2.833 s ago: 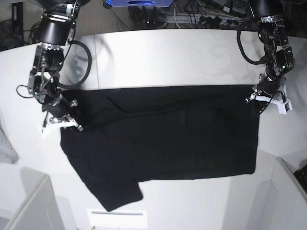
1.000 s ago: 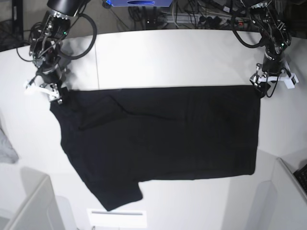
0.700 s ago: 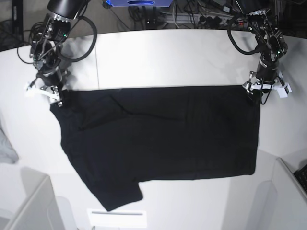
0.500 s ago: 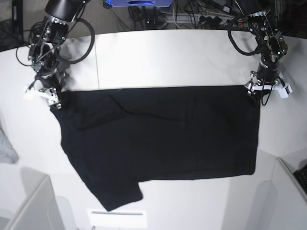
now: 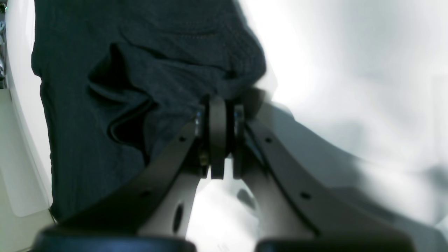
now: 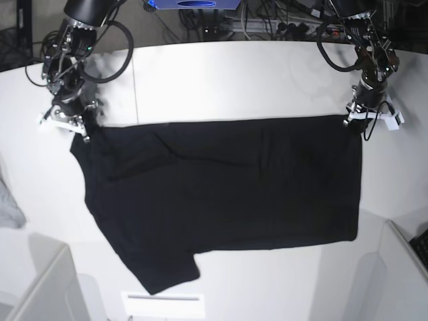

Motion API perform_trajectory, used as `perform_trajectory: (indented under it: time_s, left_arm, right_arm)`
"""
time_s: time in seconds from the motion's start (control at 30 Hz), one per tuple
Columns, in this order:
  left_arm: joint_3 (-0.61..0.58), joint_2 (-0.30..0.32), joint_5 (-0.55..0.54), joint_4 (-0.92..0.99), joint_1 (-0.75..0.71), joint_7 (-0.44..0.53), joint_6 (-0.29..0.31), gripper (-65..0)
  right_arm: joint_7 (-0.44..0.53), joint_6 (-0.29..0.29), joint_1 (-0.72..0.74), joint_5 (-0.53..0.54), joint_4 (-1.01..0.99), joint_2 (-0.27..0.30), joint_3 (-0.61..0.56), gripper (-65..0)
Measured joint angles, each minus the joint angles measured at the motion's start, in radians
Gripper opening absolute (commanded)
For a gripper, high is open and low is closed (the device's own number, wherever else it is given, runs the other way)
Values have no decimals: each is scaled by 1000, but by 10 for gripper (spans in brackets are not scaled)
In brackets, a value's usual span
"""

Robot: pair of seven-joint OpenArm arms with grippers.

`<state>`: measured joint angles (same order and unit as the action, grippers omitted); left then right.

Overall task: Fold the T-shirt properly
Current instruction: 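Hold the shoulders with both grippers and pull the shirt flat, then release the shoulders and raise both grippers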

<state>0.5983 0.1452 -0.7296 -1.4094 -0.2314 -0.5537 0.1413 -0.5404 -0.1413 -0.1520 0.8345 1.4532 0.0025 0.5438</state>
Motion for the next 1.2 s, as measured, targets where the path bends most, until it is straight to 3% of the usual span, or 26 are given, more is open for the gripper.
perform_trajectory:
  time_s: [0.17,0.53,0.83,1.2]
  left_arm:
    - [-4,37,23,-94,-95,-40,-13,-650]
    - [-5,46,26,-240,-240,-56,-21,-650]
    - [-3,47,26,-253,-336,-52,-21,-650]
    - [3,49,21,-259,-417,-32,-20,-650]
  right_arm:
    - [-20,-1,-67,-5,73,-23,41,-650]
    - [-34,-8,-245,-5,239,-45,49,-650]
    - [-31,-7,-356,-2,282,-77,50,-650]
    - [-28,-2,-448,-4,326,-77,50,-650]
